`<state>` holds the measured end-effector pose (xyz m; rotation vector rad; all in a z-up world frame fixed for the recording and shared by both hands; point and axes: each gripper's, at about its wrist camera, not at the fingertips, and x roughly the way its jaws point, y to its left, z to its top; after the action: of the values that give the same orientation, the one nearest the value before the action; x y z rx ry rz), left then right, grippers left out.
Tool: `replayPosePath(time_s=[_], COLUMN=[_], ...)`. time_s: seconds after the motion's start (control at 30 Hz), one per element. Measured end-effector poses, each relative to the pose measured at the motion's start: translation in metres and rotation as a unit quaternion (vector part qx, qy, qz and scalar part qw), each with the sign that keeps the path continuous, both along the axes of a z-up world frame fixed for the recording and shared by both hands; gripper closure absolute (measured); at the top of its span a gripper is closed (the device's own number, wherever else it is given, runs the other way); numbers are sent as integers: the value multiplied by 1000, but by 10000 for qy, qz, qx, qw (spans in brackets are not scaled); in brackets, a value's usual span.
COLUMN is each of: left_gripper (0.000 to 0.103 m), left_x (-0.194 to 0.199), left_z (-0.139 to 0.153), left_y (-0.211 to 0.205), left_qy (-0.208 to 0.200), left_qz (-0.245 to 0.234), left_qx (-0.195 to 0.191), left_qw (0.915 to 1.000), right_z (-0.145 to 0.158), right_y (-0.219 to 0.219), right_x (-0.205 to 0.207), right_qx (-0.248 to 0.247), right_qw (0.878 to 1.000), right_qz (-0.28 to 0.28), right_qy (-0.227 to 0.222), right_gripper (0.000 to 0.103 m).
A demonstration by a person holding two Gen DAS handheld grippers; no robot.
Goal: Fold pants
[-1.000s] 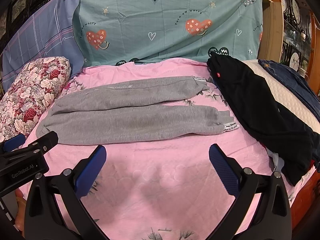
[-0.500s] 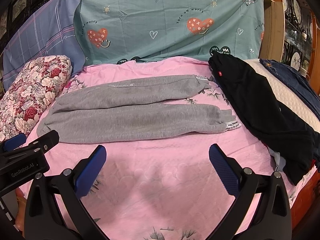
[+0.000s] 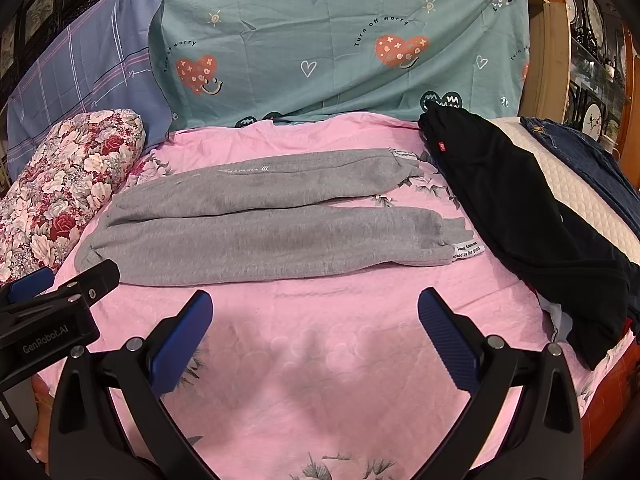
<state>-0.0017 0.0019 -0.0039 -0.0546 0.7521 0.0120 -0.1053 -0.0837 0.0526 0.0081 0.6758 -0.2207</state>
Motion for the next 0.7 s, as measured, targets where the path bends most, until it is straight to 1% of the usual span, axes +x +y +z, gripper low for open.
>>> replayPosePath(time_s=[0.7], left_gripper=[2], left_x=[0], left_z=[-1], left_y=[0], left_qy=[5], left_qz=[-5], left_qx=[2], left_qw=[10000], right_z=[-1], right_y=[0], right_x=[0], right_qx=[6], right_qw=[10000], right_qz=[-5], right_qy=[13], right_gripper=[1])
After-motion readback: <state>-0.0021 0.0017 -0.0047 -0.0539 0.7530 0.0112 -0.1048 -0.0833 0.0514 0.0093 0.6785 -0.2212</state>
